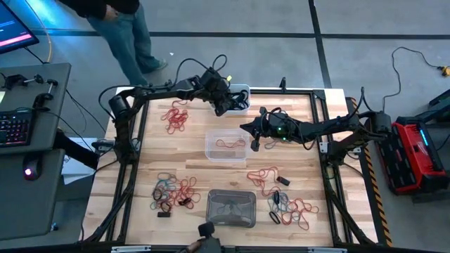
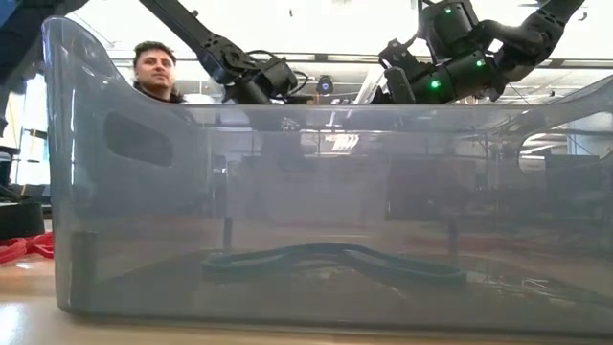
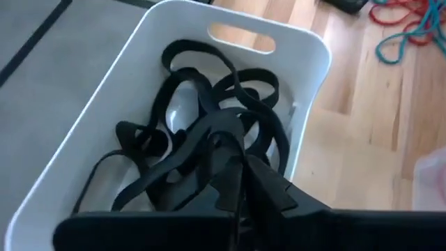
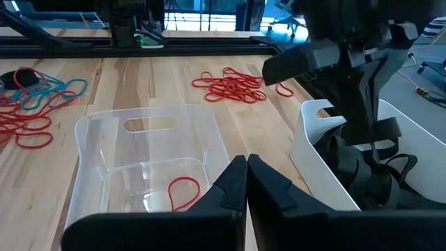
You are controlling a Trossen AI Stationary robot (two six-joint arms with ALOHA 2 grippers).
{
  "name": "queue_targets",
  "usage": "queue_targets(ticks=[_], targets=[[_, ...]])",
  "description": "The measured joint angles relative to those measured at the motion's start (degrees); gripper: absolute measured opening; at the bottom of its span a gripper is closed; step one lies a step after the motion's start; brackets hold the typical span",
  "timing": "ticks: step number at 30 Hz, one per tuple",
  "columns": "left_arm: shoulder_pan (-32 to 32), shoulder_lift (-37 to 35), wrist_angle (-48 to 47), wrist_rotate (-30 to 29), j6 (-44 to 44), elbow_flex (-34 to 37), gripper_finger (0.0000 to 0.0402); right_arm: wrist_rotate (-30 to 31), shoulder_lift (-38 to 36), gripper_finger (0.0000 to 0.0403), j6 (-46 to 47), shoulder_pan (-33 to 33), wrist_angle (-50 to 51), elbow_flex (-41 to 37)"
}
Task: Sort rubber bands into baskets
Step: Put the black rubber band into the white bin
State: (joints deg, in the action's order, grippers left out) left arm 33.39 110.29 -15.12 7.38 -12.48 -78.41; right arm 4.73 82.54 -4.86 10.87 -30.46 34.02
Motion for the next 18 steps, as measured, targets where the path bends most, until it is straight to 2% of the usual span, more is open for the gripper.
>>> queue_targets(ticks=[12,15,18], targets=[[-0.2,-1.8,1.8,-1.1,-1.2,-0.1,0.0110,0.0,0.0,0.0000,0.1,0.0,0.8,0.0],[-0.4,-1.8,0.7,-1.1,-1.7,-0.1,0.0100,0.0,0.0,0.0000,0.3,0.0,1.1,0.0],[-1.2,-2.2,0.1,0.2,-3.2,-0.1,0.0059,0.0,0.0,0.0000,0.3,0.0,1.1,0.0]])
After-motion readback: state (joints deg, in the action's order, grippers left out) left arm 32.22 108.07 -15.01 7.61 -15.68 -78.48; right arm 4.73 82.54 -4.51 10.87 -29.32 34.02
